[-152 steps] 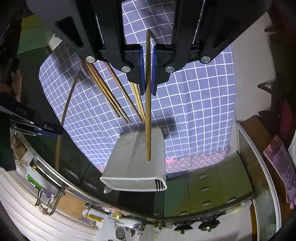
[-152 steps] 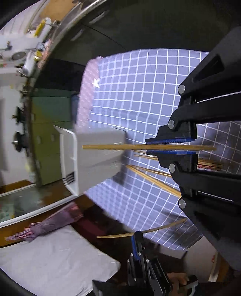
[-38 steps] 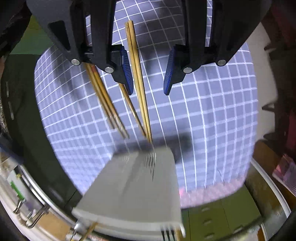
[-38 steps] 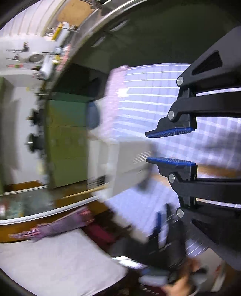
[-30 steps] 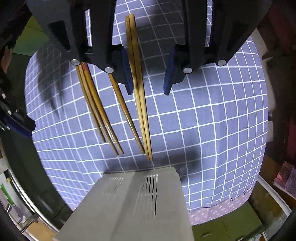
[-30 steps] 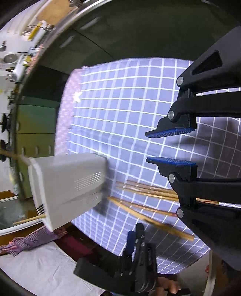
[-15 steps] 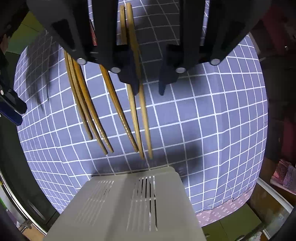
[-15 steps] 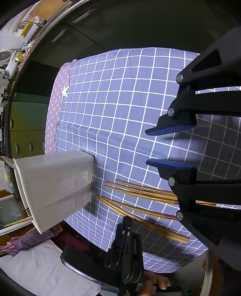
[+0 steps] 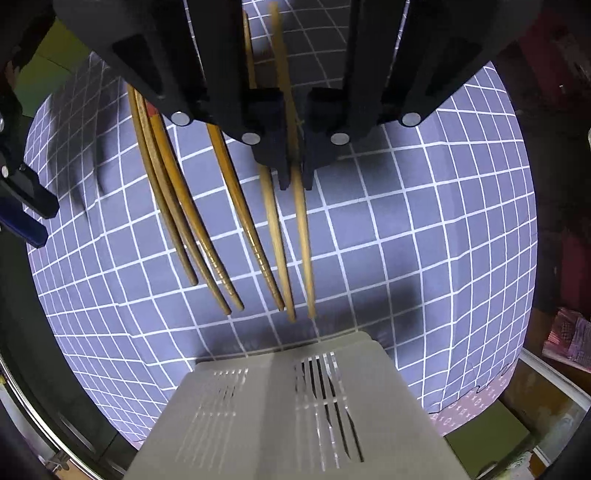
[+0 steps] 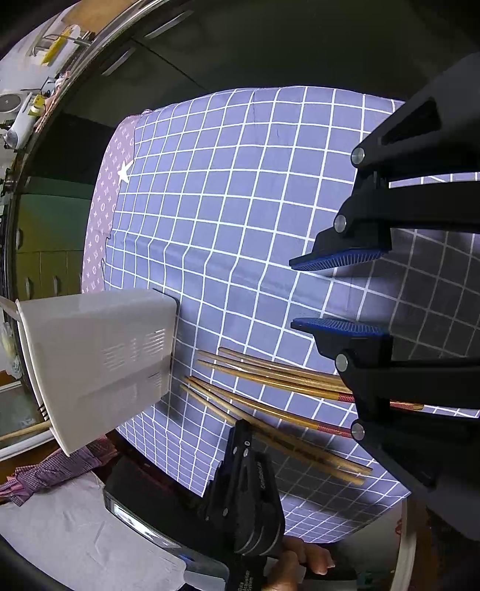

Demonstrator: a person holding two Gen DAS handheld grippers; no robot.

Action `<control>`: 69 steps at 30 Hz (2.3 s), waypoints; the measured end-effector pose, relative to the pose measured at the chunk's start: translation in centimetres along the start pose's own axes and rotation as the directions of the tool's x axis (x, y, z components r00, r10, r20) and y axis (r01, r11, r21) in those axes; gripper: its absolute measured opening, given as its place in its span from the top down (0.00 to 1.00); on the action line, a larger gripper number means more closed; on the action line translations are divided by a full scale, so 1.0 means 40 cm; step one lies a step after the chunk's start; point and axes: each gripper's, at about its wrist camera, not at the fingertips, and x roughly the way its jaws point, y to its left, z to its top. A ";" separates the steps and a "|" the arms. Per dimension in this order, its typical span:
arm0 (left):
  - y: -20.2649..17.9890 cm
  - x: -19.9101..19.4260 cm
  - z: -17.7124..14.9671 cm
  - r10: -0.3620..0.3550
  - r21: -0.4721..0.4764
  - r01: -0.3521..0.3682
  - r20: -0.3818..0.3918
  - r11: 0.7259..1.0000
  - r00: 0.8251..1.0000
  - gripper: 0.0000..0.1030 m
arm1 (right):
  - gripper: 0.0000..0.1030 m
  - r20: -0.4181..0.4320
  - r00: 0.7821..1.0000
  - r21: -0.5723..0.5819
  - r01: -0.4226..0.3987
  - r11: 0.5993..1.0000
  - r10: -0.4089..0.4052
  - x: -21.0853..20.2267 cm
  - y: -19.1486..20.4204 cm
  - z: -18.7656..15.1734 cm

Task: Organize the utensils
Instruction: 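Grasp a wooden chopstick with the left tool while the right tool grasps another, then lift both held chopsticks upright off the cloth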

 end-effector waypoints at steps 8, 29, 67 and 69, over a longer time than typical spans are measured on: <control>0.094 -0.063 -0.052 -0.050 -0.013 0.051 0.077 0.999 0.996 0.94 | 0.74 -0.010 1.000 -0.004 0.001 1.000 -0.001 0.001 0.000 0.000; 0.211 -0.346 -0.221 -0.065 0.007 0.068 0.394 0.998 0.917 0.94 | 0.66 -0.208 0.977 -0.046 -0.058 0.997 0.048 0.144 0.104 0.075; 0.225 -0.368 -0.265 -0.082 0.029 0.077 0.423 0.997 0.902 0.94 | 0.94 0.040 0.998 -0.047 -0.038 0.998 0.040 -0.032 0.193 0.108; 0.225 -0.368 -0.266 -0.079 0.030 0.074 0.424 0.997 0.902 0.94 | 0.94 0.116 0.992 -0.039 -0.037 0.999 0.041 -0.098 0.176 0.090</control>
